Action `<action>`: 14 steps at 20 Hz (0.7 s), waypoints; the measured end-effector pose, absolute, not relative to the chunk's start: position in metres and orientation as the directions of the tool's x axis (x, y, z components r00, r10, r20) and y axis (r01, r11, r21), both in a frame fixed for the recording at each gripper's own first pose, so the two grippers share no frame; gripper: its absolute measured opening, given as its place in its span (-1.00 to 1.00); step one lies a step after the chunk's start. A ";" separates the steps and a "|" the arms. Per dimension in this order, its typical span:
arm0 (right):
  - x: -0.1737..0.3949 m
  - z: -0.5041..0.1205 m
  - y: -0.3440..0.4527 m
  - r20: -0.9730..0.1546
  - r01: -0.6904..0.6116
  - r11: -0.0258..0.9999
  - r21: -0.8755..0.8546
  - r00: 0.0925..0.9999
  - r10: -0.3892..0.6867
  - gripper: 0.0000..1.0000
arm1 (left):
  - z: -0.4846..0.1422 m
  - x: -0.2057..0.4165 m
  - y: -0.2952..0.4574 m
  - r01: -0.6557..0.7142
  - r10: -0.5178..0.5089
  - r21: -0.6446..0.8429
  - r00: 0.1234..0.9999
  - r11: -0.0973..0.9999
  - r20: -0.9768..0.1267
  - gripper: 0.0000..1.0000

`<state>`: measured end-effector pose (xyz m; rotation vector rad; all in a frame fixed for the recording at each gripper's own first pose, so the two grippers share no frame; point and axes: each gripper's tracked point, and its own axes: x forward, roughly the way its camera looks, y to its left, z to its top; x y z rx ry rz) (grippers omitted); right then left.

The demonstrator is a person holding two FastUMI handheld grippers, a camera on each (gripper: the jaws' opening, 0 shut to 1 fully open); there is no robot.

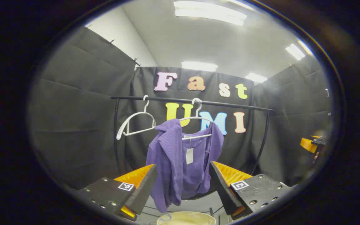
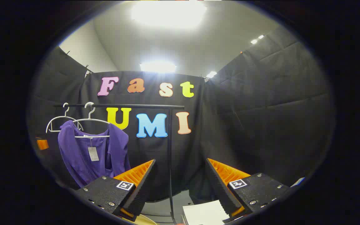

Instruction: Grasp the clothes on the hanger with both hands and then place them into the laundry hamper below.

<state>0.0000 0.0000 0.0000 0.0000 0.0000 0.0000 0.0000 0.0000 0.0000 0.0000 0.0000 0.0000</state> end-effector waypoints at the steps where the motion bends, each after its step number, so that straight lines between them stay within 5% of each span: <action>1: -0.003 -0.003 0.005 -0.012 -0.001 1.000 0.031 1.000 0.001 0.89 | -0.001 0.003 0.000 -0.008 0.008 0.008 1.000 1.000 0.004 0.91; 14: -0.018 -0.034 0.012 -0.056 0.040 0.999 0.005 0.998 -0.040 0.89 | -0.037 -0.001 0.008 -0.024 0.020 -0.069 0.998 0.997 -0.061 1.00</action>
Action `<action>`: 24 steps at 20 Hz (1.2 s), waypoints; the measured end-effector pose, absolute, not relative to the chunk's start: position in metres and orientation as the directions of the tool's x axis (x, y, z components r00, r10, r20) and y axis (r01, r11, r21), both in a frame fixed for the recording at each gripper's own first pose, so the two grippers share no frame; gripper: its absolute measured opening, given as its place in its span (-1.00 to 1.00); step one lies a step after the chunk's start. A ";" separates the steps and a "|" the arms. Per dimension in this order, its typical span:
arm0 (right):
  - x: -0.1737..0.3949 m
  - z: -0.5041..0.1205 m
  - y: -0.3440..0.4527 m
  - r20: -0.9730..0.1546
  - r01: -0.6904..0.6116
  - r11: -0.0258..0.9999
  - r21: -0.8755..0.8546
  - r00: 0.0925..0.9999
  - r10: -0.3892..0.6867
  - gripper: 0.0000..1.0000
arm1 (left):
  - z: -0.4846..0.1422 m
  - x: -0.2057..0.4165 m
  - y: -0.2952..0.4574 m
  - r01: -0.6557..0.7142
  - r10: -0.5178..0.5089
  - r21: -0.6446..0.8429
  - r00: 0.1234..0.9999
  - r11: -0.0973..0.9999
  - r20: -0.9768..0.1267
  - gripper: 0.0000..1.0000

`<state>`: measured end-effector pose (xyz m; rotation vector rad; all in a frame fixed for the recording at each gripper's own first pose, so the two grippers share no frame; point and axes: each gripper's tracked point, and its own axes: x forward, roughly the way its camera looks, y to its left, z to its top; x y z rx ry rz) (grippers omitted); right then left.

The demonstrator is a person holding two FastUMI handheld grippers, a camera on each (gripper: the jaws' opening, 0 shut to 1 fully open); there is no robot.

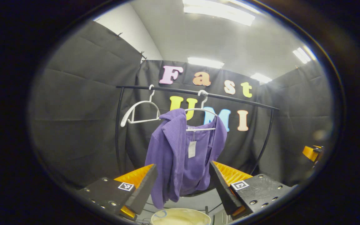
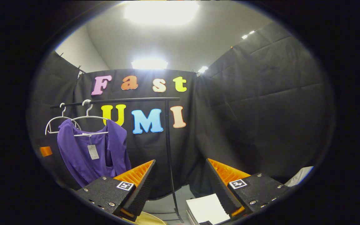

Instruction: Grasp the clothes on the hanger with both hands and then place them into the laundry hamper below.

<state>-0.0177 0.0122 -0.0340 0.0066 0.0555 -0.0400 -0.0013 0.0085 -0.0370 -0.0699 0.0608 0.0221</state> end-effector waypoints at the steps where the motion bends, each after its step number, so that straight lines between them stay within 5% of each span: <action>1: -0.020 -0.034 0.014 -0.061 0.027 1.000 0.006 0.998 -0.026 0.89 | -0.039 0.000 0.007 -0.023 0.019 -0.073 0.998 0.997 -0.063 1.00; 13: 0.048 0.017 0.166 -0.038 -0.281 0.959 0.047 0.959 0.282 0.89 | -0.010 0.024 0.018 -0.055 0.043 -0.177 0.997 0.983 -0.072 1.00; 24: 0.136 0.013 0.271 -0.090 -0.451 0.887 0.101 0.884 0.459 0.89 | -0.007 0.086 0.004 -0.125 0.103 -0.271 0.990 0.954 -0.093 0.92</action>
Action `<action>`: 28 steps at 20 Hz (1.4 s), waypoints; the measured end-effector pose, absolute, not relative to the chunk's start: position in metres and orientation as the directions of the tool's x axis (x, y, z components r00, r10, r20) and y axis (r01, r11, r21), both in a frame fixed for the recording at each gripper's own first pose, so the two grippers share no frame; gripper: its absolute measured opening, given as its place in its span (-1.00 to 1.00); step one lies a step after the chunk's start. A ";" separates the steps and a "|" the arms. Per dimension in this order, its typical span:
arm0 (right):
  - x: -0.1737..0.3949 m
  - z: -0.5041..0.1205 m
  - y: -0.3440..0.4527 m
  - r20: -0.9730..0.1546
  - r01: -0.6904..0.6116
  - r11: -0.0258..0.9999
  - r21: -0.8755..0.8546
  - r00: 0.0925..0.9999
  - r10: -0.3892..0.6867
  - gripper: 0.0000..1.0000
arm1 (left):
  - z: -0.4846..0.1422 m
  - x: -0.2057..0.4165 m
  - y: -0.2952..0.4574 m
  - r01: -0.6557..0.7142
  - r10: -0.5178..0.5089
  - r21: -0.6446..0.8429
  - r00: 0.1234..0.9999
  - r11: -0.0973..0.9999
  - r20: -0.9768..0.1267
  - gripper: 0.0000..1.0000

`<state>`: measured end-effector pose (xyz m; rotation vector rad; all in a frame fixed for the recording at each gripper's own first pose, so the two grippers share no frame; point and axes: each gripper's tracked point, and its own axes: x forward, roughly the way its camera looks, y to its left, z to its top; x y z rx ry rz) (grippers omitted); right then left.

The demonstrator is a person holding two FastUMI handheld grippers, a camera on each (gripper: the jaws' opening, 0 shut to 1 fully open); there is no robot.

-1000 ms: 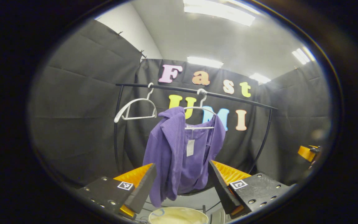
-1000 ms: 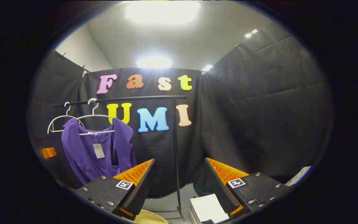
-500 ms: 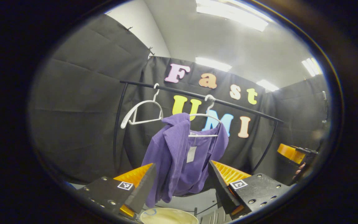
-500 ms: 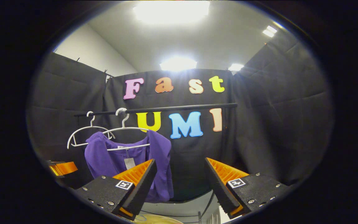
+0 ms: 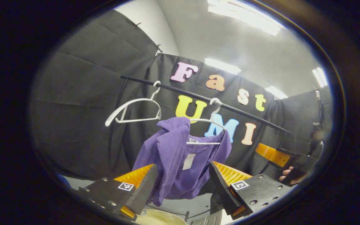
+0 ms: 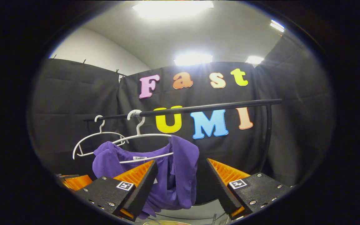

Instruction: Grasp the clothes on the hanger with both hands and then place them into the laundry hamper below.

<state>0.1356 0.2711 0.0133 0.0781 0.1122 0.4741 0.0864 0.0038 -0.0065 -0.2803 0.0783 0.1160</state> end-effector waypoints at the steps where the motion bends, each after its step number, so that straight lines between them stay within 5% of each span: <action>1: 0.148 0.007 0.279 -0.100 -0.462 0.881 0.105 0.876 0.471 0.89 | -0.010 0.094 0.008 -0.152 0.130 -0.277 0.987 0.949 -0.098 1.00; 10: 0.234 -0.064 0.334 -0.237 -0.537 0.821 0.195 0.786 0.570 0.90 | -0.050 0.187 0.020 -0.341 0.299 -0.229 0.934 0.912 -0.197 0.92; 26: 0.321 -0.120 0.351 -0.253 -0.513 0.825 0.238 0.787 0.562 0.90 | -0.070 0.233 0.035 -0.518 0.487 -0.122 0.846 0.847 -0.218 0.92; 28: 0.321 -0.120 0.351 -0.243 -0.529 0.811 0.250 0.777 0.581 0.87 | -0.068 0.229 0.041 -0.527 0.494 -0.142 0.842 0.838 -0.216 0.59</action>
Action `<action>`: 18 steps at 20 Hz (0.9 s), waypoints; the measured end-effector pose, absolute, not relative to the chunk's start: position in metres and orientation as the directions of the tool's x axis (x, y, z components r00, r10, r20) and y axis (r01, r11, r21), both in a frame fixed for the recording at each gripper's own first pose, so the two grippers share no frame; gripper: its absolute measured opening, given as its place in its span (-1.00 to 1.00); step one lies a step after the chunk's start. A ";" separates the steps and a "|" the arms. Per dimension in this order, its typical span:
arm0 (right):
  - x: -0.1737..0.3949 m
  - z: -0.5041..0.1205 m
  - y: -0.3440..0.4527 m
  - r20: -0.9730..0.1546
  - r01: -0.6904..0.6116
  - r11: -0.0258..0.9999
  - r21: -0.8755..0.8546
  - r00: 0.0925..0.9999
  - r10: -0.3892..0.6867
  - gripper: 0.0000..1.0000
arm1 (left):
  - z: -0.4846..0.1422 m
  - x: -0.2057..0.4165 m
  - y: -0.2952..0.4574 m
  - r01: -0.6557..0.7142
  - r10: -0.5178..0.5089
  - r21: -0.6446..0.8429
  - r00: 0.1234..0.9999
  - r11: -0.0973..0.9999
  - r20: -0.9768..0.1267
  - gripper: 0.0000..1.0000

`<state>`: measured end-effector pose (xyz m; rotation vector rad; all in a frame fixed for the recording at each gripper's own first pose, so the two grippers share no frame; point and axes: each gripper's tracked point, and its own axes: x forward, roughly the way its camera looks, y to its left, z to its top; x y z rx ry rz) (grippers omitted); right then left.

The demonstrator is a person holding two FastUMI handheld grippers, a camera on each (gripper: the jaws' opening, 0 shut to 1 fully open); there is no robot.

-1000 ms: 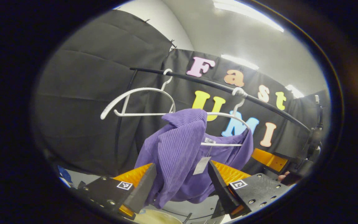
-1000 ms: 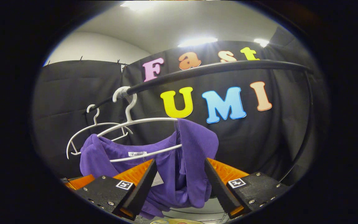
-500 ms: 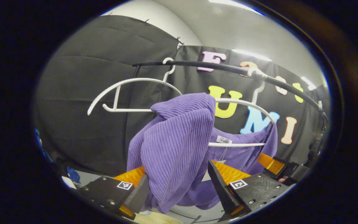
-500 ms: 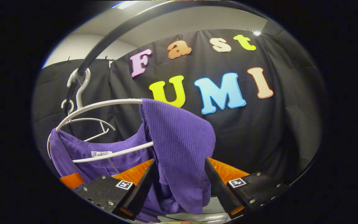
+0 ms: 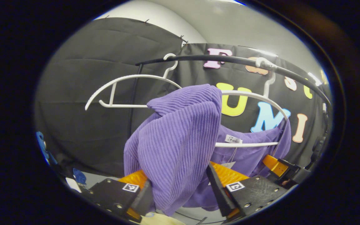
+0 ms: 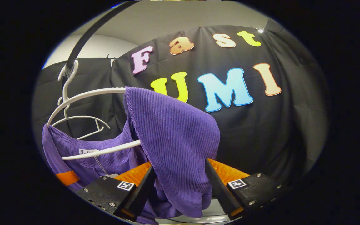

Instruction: Grasp the clothes on the hanger with both hands and then place them into the laundry hamper below.

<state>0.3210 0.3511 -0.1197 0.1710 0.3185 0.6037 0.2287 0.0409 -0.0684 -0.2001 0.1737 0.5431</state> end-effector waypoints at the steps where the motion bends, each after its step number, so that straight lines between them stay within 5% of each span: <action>1: 0.322 -0.118 0.352 -0.236 -0.542 0.801 0.253 0.768 0.595 0.71 | -0.066 0.227 0.042 -0.525 0.489 -0.171 0.846 0.834 -0.213 0.42; 5: 0.327 -0.113 0.358 -0.207 -0.575 0.781 0.244 0.755 0.622 -0.22 | -0.069 0.237 0.043 -0.509 0.472 -0.174 0.855 0.843 -0.214 -0.04; 8: 0.326 -0.113 0.356 -0.202 -0.584 0.770 0.256 0.747 0.633 -0.64 | -0.060 0.234 0.028 -0.446 0.414 -0.174 0.890 0.878 -0.191 -0.56; 9: 0.325 -0.111 0.356 -0.196 -0.595 0.758 0.266 0.737 0.647 -0.80 | -0.055 0.233 0.025 -0.437 0.411 -0.159 0.895 0.885 -0.171 -0.52; 10: 0.321 -0.112 0.358 -0.196 -0.610 0.742 0.278 0.720 0.665 -0.82 | -0.042 0.220 0.029 -0.489 0.472 -0.129 0.870 0.863 -0.144 -0.47; 11: 0.320 -0.111 0.357 -0.191 -0.619 0.729 0.291 0.709 0.679 -0.90 | -0.044 0.227 0.031 -0.469 0.455 -0.140 0.882 0.872 -0.123 -0.88; 18: 0.320 -0.104 0.344 -0.149 -0.658 0.695 0.290 0.687 0.712 -1.00 | -0.020 0.213 0.023 -0.451 0.448 -0.154 0.892 0.879 -0.059 -0.96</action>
